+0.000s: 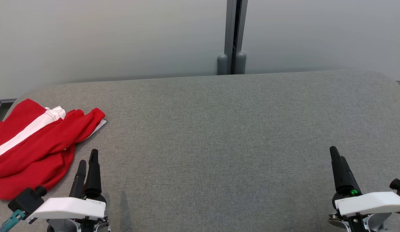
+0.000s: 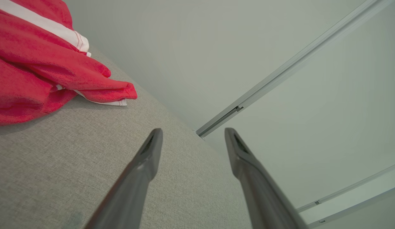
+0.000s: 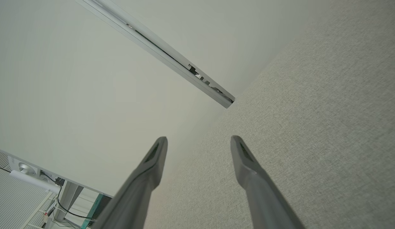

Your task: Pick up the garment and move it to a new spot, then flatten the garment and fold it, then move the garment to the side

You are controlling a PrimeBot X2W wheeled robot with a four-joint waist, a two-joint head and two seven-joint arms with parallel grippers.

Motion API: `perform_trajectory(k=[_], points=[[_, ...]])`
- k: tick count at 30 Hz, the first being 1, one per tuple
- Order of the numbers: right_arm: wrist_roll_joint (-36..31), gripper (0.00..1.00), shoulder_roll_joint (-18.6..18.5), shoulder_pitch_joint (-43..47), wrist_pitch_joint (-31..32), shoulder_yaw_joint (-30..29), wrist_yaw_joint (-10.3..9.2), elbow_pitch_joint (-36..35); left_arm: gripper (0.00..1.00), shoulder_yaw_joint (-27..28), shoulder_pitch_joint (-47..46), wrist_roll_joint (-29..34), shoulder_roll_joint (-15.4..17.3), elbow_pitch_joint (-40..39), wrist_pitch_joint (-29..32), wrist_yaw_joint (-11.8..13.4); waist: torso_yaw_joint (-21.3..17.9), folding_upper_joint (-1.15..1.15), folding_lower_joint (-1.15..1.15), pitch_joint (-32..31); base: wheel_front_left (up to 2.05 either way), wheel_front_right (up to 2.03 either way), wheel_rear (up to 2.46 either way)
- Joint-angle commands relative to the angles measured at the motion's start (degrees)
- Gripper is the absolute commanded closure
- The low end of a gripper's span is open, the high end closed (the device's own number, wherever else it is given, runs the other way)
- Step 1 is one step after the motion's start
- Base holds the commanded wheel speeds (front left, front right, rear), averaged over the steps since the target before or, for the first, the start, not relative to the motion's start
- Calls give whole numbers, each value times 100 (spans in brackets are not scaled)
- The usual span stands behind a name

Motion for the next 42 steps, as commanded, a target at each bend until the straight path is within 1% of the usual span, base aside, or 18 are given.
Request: perform_trajectory(k=[1,7,8,19,29,42], points=[[-109,0,-57,-27,-45,14,24,-92,0,-8,-55,122,55,-87,-26,26,0,0,0,-1,0,0,0],[-711,0,-62,-7,-162,84,26,-81,0,-76,-20,742,90,-68,-145,99,8,0,0,-14,0,0,0],[-910,0,-64,-2,-201,111,26,-78,0,-98,-8,919,100,-64,-183,116,9,0,0,-16,0,0,0],[-1940,0,-72,14,-397,221,28,-40,0,-215,22,1823,186,-52,-376,242,10,0,0,-11,0,0,0],[-2638,0,-79,14,-555,253,31,-42,0,-266,31,2455,222,-80,-539,332,13,0,0,-2,0,0,0],[-3328,0,-88,51,-728,311,30,-65,0,-295,78,3120,261,-145,-712,384,33,0,0,-22,0,0,0]])
